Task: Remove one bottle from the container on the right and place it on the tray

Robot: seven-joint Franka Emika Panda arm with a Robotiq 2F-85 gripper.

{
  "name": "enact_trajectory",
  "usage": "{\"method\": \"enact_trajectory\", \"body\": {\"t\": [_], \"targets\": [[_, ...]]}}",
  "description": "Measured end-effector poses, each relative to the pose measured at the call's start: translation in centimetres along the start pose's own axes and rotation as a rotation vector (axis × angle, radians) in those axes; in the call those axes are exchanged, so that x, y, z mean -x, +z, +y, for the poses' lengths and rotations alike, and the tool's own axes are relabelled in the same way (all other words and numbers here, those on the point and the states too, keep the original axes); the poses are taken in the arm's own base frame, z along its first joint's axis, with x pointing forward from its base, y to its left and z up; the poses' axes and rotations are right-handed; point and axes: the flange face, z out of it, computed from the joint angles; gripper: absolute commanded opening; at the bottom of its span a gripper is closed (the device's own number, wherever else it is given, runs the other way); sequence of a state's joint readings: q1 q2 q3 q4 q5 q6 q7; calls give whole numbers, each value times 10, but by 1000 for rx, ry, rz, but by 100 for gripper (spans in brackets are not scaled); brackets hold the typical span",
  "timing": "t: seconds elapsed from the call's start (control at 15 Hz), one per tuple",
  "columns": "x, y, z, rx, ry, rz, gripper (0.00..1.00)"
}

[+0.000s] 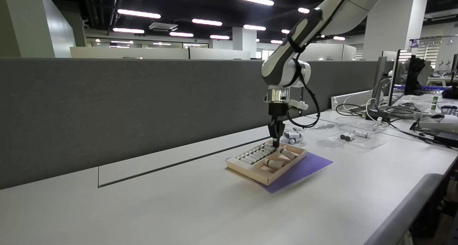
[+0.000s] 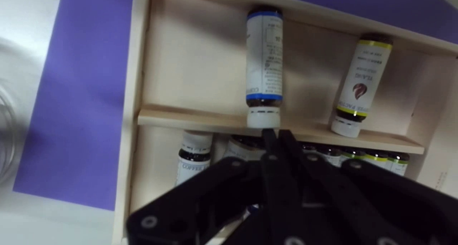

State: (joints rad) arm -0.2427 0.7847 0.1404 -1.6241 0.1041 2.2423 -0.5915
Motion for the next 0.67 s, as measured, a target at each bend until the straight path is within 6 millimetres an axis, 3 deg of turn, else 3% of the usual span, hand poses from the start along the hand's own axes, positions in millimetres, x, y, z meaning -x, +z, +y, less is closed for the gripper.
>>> {"method": "enact_trajectory", "body": {"t": [0.67], "targets": [[15,-17,13,-106,34,-156,0]]}}
